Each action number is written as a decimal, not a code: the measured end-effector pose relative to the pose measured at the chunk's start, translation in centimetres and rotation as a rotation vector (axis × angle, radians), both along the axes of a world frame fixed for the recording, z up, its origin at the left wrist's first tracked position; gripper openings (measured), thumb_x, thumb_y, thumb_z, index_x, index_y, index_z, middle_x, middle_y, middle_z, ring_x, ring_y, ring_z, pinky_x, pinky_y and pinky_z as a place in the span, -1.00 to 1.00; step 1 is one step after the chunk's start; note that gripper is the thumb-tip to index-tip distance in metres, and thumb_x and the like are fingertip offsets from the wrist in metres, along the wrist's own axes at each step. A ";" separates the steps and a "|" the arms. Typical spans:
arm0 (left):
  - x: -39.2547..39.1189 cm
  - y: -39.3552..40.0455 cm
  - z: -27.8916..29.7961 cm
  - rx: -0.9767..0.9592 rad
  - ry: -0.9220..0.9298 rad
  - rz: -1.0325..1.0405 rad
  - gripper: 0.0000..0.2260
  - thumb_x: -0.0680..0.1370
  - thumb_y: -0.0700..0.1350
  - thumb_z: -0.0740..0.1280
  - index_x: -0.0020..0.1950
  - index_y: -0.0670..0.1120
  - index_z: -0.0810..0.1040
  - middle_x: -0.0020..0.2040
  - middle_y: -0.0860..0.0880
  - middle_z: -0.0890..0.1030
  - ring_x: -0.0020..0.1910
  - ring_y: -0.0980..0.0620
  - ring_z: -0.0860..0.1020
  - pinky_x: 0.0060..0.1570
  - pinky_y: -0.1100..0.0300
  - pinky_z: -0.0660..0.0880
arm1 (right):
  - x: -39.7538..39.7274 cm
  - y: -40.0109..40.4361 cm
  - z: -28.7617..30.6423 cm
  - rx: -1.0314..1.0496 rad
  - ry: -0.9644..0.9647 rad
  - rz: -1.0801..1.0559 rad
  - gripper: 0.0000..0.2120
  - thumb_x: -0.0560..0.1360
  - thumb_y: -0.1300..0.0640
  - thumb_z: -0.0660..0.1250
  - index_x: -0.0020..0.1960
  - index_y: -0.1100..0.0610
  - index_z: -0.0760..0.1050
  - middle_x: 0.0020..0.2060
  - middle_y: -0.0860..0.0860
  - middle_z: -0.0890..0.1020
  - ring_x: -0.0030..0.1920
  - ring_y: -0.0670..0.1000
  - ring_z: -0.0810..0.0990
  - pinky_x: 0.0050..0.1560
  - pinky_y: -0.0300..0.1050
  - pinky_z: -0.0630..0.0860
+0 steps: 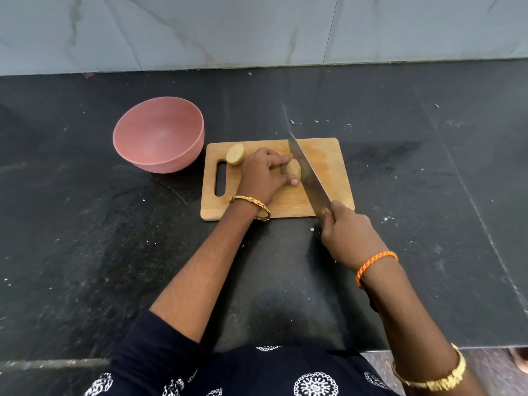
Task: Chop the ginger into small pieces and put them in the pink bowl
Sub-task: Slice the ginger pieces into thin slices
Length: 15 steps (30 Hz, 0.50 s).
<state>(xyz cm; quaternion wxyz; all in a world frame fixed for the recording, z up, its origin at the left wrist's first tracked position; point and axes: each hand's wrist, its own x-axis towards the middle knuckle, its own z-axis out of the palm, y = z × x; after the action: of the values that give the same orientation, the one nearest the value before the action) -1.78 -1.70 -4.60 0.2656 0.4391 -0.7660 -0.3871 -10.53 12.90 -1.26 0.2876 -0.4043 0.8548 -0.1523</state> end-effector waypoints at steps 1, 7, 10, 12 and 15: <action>0.0 0.0 0.0 -0.002 -0.003 0.000 -0.54 0.27 -0.18 0.55 0.16 -0.11 0.59 -0.02 0.01 0.53 0.00 0.09 0.45 0.06 0.25 0.42 | 0.1 0.8 0.1 0.004 -0.001 0.003 -0.76 0.63 0.03 0.03 0.01 0.16 0.37 -0.16 0.18 0.47 -0.15 0.21 0.48 -0.12 -0.04 0.43; 0.1 -0.2 0.1 0.053 0.021 0.016 -0.53 0.23 -0.19 0.57 0.13 -0.15 0.60 -0.03 0.00 0.54 -0.03 0.11 0.47 0.02 0.29 0.41 | -1.1 3.6 3.1 -0.102 0.024 -0.029 -0.76 0.61 0.06 0.08 -0.15 0.16 0.37 -0.38 0.08 0.47 -0.17 0.21 0.49 -0.28 -0.13 0.30; 0.1 0.0 0.1 0.066 0.030 0.025 -0.53 0.22 -0.19 0.57 0.12 -0.15 0.61 -0.06 0.03 0.53 -0.05 0.11 0.48 -0.01 0.30 0.42 | -1.9 1.5 3.3 -0.156 0.035 -0.050 -0.74 0.61 0.07 0.09 -0.19 0.17 0.36 -0.40 0.02 0.41 -0.18 0.21 0.49 -0.20 -0.05 0.41; 0.1 -0.1 0.2 0.070 0.026 0.023 -0.53 0.23 -0.19 0.57 0.12 -0.15 0.61 -0.05 0.04 0.53 -0.05 0.12 0.48 -0.05 0.34 0.41 | -2.2 -0.5 2.5 -0.153 0.002 -0.057 -0.75 0.61 0.06 0.09 -0.18 0.15 0.38 -0.37 0.06 0.44 -0.19 0.19 0.48 -0.16 0.00 0.48; 0.1 -0.2 0.2 0.062 0.018 0.014 -0.53 0.23 -0.19 0.57 0.12 -0.16 0.61 -0.04 0.01 0.54 -0.07 0.13 0.47 -0.12 0.42 0.39 | -2.3 -2.7 1.1 -0.140 -0.050 -0.047 -0.77 0.60 0.06 0.09 -0.15 0.12 0.39 -0.29 0.11 0.47 -0.22 0.17 0.48 -0.17 -0.04 0.46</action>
<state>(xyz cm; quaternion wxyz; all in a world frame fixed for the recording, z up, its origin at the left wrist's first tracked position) -1.63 -1.89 -4.38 0.2615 0.4492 -0.7481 -0.4126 -12.86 10.17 -0.11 0.2764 -0.3994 0.8437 -0.2284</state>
